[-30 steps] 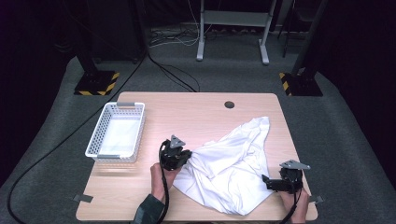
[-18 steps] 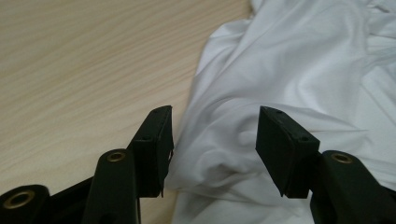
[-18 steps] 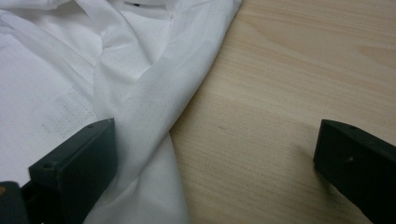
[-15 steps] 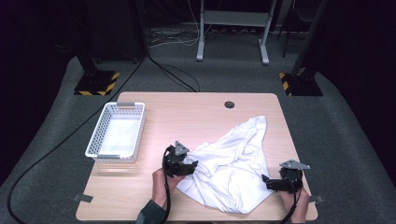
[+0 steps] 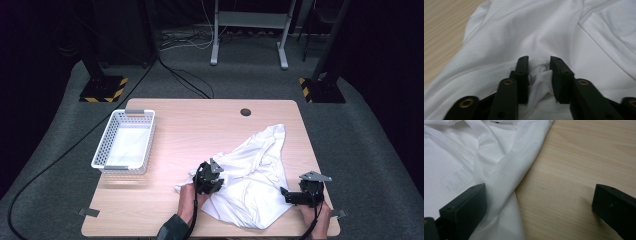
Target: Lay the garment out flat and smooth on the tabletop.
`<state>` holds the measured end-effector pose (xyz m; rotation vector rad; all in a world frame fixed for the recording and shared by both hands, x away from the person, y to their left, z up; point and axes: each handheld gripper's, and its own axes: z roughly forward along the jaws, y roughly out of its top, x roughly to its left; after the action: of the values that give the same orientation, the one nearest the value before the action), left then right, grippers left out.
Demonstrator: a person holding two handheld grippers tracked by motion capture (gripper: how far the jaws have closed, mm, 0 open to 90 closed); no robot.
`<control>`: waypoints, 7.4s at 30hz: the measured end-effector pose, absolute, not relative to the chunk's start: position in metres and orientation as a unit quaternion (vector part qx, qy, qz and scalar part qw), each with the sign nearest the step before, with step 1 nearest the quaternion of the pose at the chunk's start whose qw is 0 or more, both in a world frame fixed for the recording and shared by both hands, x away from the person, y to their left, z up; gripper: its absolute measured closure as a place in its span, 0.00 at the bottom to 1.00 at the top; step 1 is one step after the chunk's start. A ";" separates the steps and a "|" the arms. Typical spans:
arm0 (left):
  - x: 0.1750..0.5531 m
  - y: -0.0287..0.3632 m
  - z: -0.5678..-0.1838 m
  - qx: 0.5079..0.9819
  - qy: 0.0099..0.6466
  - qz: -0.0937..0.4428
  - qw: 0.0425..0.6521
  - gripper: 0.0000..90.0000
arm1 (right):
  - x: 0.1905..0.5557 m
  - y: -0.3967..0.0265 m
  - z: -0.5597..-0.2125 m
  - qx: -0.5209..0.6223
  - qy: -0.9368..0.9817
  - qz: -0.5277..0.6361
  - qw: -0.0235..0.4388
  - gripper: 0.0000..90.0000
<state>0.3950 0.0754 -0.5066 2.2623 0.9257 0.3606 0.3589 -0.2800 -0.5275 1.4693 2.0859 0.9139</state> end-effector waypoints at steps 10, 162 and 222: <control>0.405 0.117 -0.486 0.831 0.397 0.173 0.347 0.91 | 0.359 -0.280 -0.528 0.530 0.752 0.329 0.214 0.00; 0.420 0.101 -0.492 0.862 0.374 0.156 0.304 0.52 | 0.402 -0.194 -0.502 0.457 0.813 0.312 0.182 0.65; 0.465 0.133 -0.490 0.784 0.502 0.174 0.320 0.22 | 0.472 -0.188 -0.478 0.492 0.793 0.283 0.223 0.44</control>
<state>0.4651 0.1333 -0.4902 2.0611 1.3190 0.4570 0.4721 -0.1881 -0.4776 1.3597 2.1887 0.7803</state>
